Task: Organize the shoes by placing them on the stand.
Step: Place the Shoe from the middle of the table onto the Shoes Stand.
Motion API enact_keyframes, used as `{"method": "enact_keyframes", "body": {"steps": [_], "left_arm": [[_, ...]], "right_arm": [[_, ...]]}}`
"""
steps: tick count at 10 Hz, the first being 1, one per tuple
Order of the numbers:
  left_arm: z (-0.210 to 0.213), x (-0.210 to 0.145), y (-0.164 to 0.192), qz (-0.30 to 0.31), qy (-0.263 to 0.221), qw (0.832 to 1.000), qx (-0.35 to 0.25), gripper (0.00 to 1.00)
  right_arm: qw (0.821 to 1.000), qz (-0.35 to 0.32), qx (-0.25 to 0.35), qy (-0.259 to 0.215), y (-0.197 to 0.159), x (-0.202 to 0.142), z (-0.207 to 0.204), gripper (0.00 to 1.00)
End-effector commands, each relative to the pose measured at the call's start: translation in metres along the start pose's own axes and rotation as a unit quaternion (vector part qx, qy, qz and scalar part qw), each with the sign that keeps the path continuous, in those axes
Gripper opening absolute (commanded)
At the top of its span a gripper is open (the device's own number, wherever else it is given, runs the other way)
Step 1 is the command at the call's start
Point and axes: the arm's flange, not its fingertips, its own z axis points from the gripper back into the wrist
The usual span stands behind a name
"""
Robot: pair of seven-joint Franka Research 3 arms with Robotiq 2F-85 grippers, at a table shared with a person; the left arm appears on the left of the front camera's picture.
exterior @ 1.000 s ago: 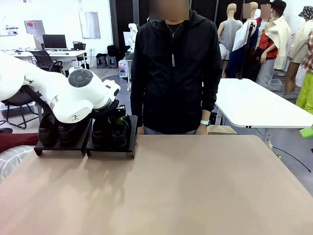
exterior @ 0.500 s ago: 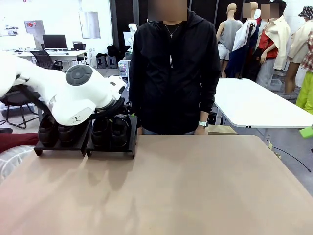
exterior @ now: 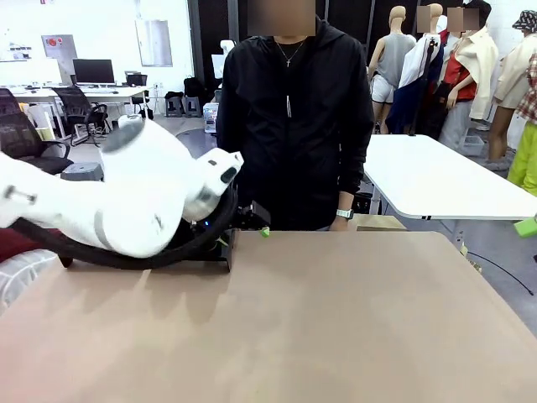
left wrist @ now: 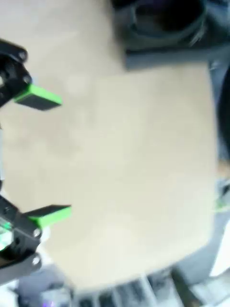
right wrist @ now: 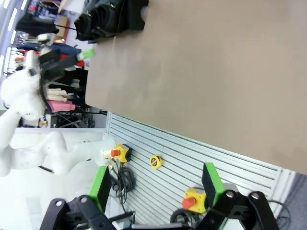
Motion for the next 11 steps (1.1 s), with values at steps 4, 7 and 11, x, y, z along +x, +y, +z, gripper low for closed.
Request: {"method": "enact_keyframes", "body": {"steps": [4, 7, 11], "left_arm": [[0.209, 0.058, 0.181, -0.095, 0.159, 0.98, -0.067, 1.0], [0.228, 0.032, 0.241, -0.041, 0.151, 0.978, -0.14, 1.0], [0.25, 0.032, 0.241, -0.074, 0.161, 0.977, -0.117, 1.0]], "right_arm": [[1.0, 0.013, 0.011, -0.003, 0.0, 0.001, 0.002, 1.0], [1.0, 0.013, 0.011, -0.003, 0.0, 0.001, 0.002, 1.0], [1.0, 0.013, 0.011, -0.003, 0.0, 0.001, 0.002, 1.0]]}}
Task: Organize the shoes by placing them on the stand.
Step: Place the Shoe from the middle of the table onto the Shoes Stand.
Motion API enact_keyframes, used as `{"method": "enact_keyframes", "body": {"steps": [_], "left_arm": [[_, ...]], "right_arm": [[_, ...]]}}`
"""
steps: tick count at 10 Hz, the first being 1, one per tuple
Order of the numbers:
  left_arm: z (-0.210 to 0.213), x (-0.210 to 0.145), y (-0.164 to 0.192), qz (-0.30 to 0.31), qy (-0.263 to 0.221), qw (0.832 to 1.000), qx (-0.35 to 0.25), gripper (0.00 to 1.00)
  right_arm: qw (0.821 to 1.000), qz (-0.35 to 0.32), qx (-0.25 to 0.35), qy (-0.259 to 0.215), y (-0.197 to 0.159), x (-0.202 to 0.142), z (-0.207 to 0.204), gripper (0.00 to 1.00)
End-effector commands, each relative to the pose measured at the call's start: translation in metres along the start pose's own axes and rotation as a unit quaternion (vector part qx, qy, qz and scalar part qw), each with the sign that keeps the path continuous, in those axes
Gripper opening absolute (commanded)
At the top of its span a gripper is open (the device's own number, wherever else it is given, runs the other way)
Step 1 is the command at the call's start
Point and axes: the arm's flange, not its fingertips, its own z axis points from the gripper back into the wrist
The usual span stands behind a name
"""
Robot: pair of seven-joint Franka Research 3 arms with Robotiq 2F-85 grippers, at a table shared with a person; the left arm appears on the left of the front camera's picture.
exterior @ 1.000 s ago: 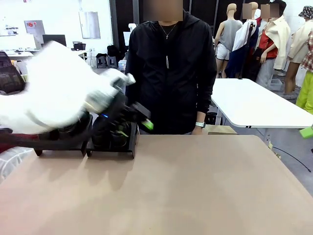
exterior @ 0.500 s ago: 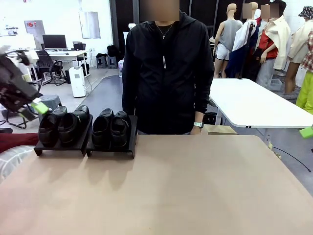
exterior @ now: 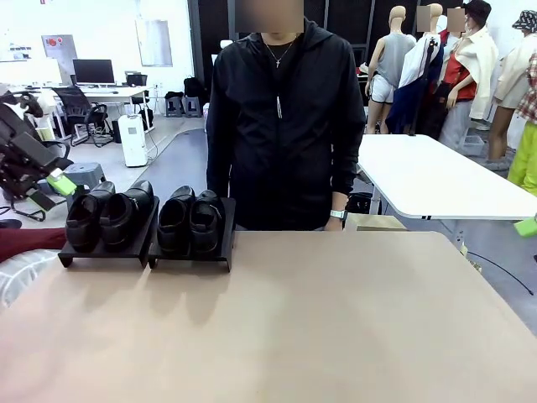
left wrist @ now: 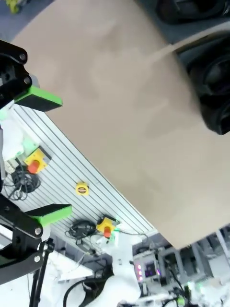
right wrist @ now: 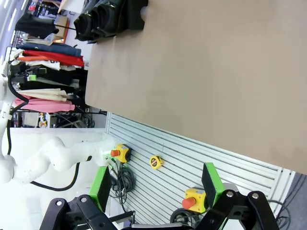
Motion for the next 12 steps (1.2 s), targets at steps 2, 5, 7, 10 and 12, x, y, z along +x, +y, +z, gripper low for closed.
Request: {"method": "enact_keyframes", "body": {"steps": [2, 5, 7, 10, 12], "left_arm": [[0.0055, -0.0027, -0.0052, -0.019, -0.001, 1.0, -0.003, 1.0], [0.0055, -0.0027, -0.0052, -0.019, -0.001, 1.0, -0.003, 1.0], [0.0055, -0.0027, -0.0052, -0.019, -0.001, 1.0, -0.003, 1.0], [0.0055, -0.0027, -0.0052, -0.019, -0.001, 1.0, -0.003, 1.0], [0.0055, -0.0027, -0.0052, -0.019, -0.001, 1.0, -0.003, 1.0]], "right_arm": [[1.0, 0.013, 0.011, -0.002, 0.0001, 0.0013, 0.0021, 1.0], [1.0, 0.013, 0.011, -0.002, 0.0001, 0.0013, 0.0021, 1.0], [1.0, 0.013, 0.011, -0.002, 0.0001, 0.0013, 0.0021, 1.0], [1.0, 0.013, 0.011, -0.002, 0.0001, 0.0013, 0.0021, 1.0], [1.0, 0.013, 0.011, -0.002, 0.0001, 0.0013, 0.0021, 1.0]]}}
